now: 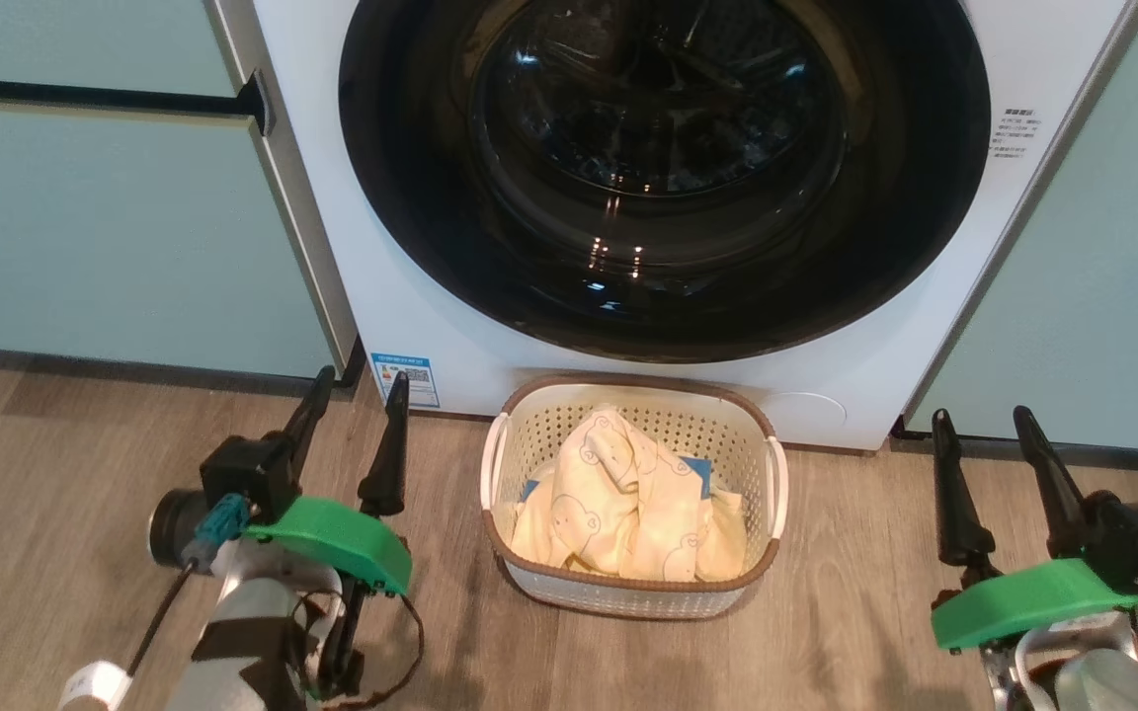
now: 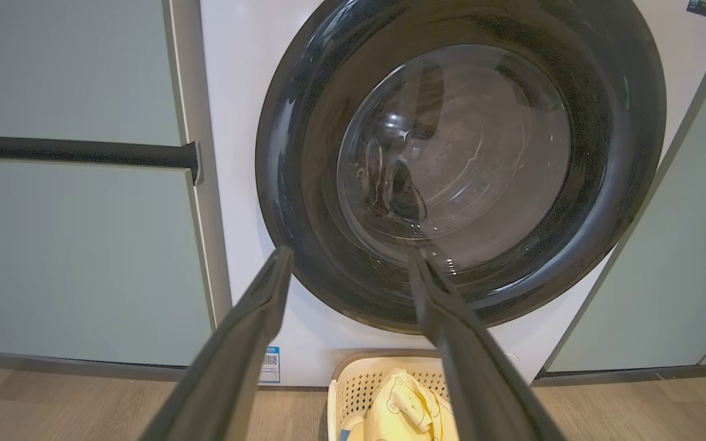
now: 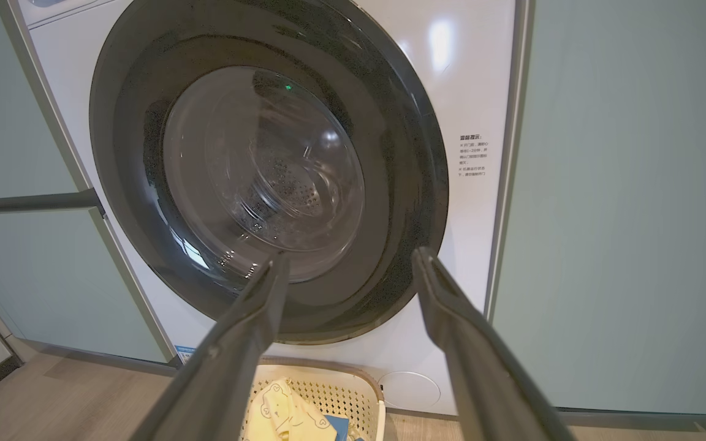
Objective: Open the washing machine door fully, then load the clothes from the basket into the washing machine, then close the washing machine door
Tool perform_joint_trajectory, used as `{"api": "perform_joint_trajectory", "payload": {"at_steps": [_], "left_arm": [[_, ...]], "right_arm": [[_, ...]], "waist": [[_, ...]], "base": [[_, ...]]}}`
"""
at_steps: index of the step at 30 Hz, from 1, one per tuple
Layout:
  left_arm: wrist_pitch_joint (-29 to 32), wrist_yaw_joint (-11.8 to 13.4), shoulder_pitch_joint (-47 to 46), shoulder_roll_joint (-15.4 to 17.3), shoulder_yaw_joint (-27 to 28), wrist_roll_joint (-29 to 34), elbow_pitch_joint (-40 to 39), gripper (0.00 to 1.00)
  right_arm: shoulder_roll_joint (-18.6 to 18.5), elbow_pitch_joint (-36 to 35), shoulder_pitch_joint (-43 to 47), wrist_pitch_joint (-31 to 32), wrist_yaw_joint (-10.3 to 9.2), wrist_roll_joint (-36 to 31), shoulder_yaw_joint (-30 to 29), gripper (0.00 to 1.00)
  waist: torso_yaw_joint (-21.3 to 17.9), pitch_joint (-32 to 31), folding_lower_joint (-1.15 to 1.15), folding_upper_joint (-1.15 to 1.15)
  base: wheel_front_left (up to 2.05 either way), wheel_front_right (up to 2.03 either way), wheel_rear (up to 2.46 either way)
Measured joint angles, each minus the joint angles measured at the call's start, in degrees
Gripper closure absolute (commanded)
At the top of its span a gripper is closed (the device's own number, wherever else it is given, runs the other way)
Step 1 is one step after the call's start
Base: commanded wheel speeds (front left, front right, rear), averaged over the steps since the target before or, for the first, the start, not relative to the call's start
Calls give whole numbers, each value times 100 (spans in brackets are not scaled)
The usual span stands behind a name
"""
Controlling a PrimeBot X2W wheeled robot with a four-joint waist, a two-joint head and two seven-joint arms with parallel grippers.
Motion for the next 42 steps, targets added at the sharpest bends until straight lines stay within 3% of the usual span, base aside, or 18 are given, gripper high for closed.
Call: {"api": "perform_joint_trajectory", "payload": {"at_steps": [17,42], "left_arm": [[-4,258,-24,1,65,-260,327,0],[-4,280,-34,1,135,-260,557,0]], "right_arm": [[-3,124,-3,-25,0,235,-158,0],[-3,366,1,-25,0,223,-191,0]], "waist": [[-3,1,0,0],[-20,-2,0,0]], "base": [[0,0,0],[0,0,0]]}}
